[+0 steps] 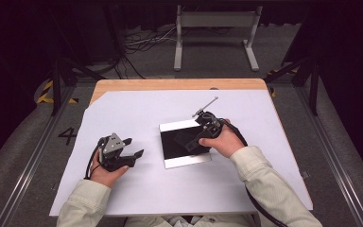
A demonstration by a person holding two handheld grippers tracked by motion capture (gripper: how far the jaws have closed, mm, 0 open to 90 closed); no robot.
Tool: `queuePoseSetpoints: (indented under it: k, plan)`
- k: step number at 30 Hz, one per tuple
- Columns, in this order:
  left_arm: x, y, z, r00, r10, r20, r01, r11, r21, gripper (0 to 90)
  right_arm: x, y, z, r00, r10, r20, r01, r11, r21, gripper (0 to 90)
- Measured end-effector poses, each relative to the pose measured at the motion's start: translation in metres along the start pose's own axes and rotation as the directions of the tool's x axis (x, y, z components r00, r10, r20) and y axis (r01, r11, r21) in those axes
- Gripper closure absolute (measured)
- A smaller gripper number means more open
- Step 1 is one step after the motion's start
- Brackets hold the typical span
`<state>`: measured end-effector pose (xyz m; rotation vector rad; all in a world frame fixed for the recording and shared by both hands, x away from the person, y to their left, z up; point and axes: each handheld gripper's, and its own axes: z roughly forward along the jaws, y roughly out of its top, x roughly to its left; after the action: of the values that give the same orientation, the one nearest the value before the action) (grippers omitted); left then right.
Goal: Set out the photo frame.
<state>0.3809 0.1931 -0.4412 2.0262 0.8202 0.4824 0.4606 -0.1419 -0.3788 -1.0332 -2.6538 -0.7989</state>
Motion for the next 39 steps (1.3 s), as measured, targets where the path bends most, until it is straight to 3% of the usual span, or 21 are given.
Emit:
queuePoseSetpoints:
  k: [10,21,39]
  plan:
    - [-0.001,0.000,0.001,1.0000,0.002,0.001,-0.002,1.0000,-0.001,34.7,0.010,-0.008,-0.007,0.9962,-0.076,0.042,0.076,0.997,0.018,44.5]
    - [0.000,0.000,0.001,1.0000,0.001,0.000,-0.001,1.0000,0.001,34.7,0.017,-0.013,-0.010,0.9928,-0.103,0.061,0.102,0.995,0.020,45.1]
    - [0.000,0.000,0.001,1.0000,0.006,-0.003,-0.006,1.0000,0.005,34.7,0.027,-0.024,-0.015,0.9788,-0.181,0.097,0.184,0.983,-0.026,45.7]
